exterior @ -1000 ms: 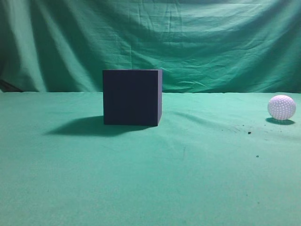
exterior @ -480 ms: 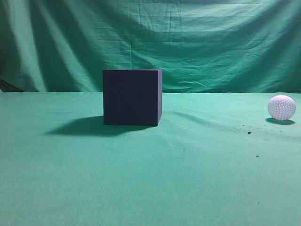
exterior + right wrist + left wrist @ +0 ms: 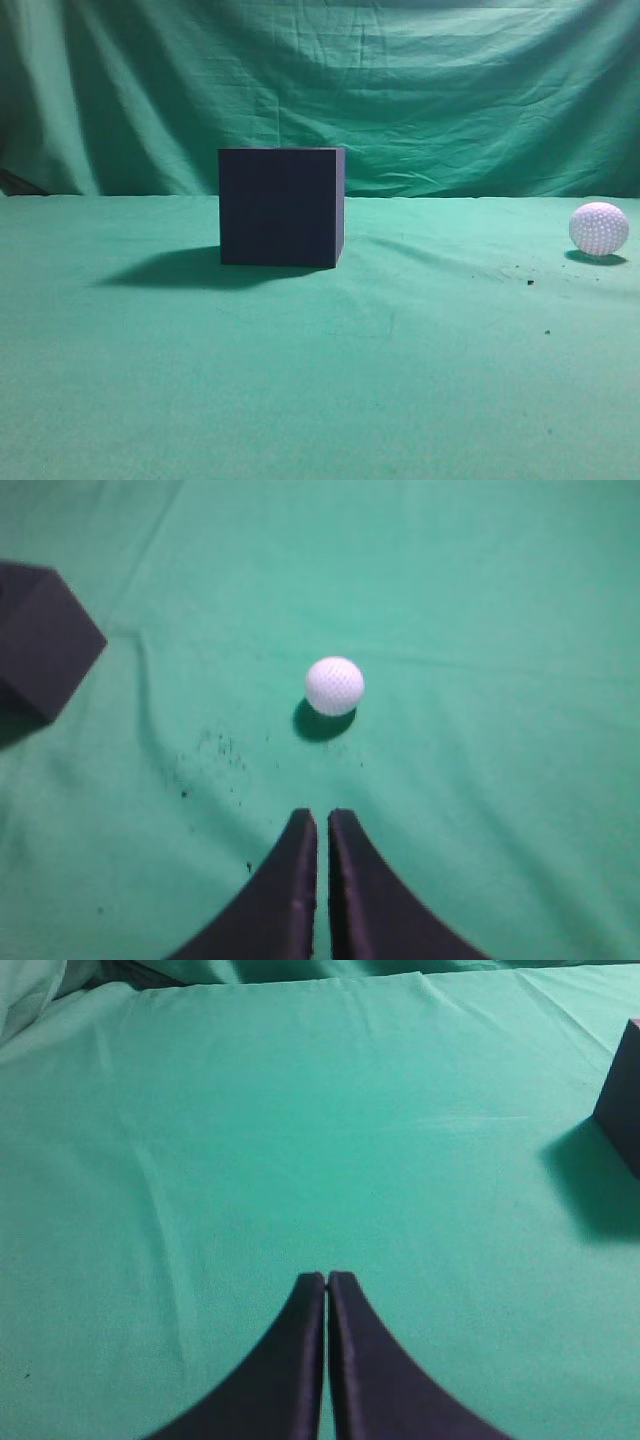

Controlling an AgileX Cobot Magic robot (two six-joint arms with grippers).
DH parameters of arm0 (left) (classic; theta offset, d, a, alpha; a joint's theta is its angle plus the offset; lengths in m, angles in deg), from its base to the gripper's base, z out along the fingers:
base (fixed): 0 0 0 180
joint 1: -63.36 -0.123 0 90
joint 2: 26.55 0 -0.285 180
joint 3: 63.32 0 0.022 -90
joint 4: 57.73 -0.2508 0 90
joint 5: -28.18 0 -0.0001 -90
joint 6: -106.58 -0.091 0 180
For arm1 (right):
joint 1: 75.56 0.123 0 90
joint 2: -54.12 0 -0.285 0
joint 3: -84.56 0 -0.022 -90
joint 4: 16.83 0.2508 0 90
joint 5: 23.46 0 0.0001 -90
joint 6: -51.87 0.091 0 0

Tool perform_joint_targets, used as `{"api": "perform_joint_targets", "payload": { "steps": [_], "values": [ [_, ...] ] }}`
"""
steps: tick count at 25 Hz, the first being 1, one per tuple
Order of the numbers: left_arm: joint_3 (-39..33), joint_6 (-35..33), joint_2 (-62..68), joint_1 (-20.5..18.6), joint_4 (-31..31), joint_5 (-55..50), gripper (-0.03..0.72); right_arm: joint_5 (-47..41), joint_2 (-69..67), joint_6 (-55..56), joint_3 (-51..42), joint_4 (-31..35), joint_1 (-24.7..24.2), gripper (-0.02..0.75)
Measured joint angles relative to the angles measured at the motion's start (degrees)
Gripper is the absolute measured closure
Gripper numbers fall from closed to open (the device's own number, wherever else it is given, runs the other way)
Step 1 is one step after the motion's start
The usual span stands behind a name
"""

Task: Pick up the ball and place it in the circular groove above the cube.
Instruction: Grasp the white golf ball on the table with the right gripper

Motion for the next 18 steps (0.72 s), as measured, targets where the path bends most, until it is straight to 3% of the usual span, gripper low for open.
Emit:
{"api": "perform_joint_targets", "payload": {
  "steps": [6, 14, 18],
  "values": [
    [0.00, 0.00, 0.00, 0.00, 0.00, 0.00, 0.688, -11.20, -18.32, -2.51, 10.30, -2.91, 1.25, 0.738],
    [0.00, 0.00, 0.00, 0.00, 0.00, 0.00, 0.688, -12.82, -38.49, 4.97, 21.78, -13.45, 6.57, 0.738],
    [0.00, 0.00, 0.00, 0.00, 0.00, 0.00, 0.688, -12.34, -47.21, 5.91, 27.40, -14.64, 6.81, 0.533]
  ]
}}
